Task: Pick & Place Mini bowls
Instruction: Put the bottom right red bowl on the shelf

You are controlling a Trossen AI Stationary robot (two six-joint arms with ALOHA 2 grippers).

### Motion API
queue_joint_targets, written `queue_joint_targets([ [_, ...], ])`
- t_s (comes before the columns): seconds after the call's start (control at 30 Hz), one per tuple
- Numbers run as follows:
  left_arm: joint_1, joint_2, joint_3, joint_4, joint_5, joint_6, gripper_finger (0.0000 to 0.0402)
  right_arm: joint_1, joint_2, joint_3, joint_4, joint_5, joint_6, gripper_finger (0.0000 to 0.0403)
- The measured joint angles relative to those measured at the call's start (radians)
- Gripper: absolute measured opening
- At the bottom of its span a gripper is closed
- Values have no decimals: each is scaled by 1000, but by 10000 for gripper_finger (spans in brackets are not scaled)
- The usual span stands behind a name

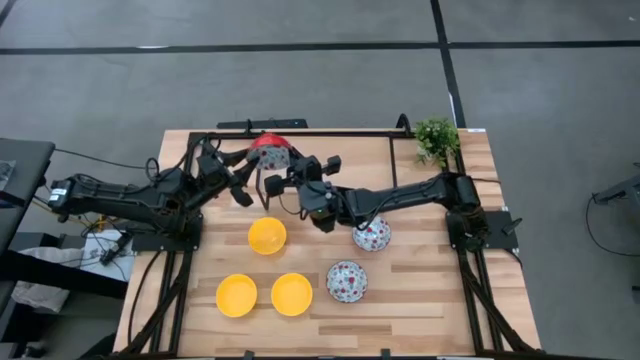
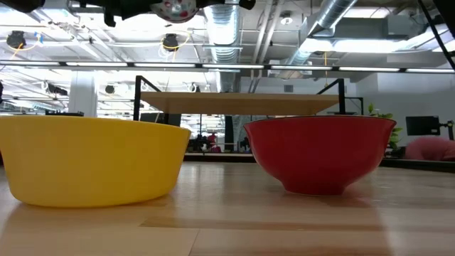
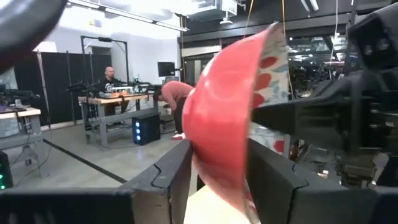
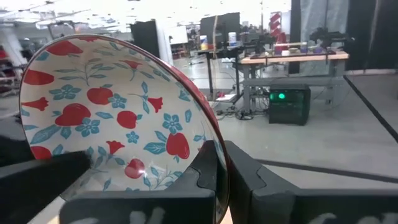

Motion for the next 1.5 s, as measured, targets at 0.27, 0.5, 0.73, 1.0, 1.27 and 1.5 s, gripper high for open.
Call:
queue_joint_targets([
  [0.27,26,7,1,18,-5,-8,90,10,14,-1,30,1,-5,0],
  [0.5,31,7,1,20,-27,-8,52,12,16,-1,39,-11,-6,8],
  [0.73,31,5,1,22,-34,-9,37,13,16,-1,51,-33,-5,30],
  [1.0,31,3,1,23,-58,-8,32,10,15,-1,76,-103,-4,41],
  [1.27,29,2,1,25,-54,1,13,29,5,-1,76,-159,-4,110],
  [1.5,26,5,1,11,-27,10,13,54,-5,-1,72,-153,-85,183],
])
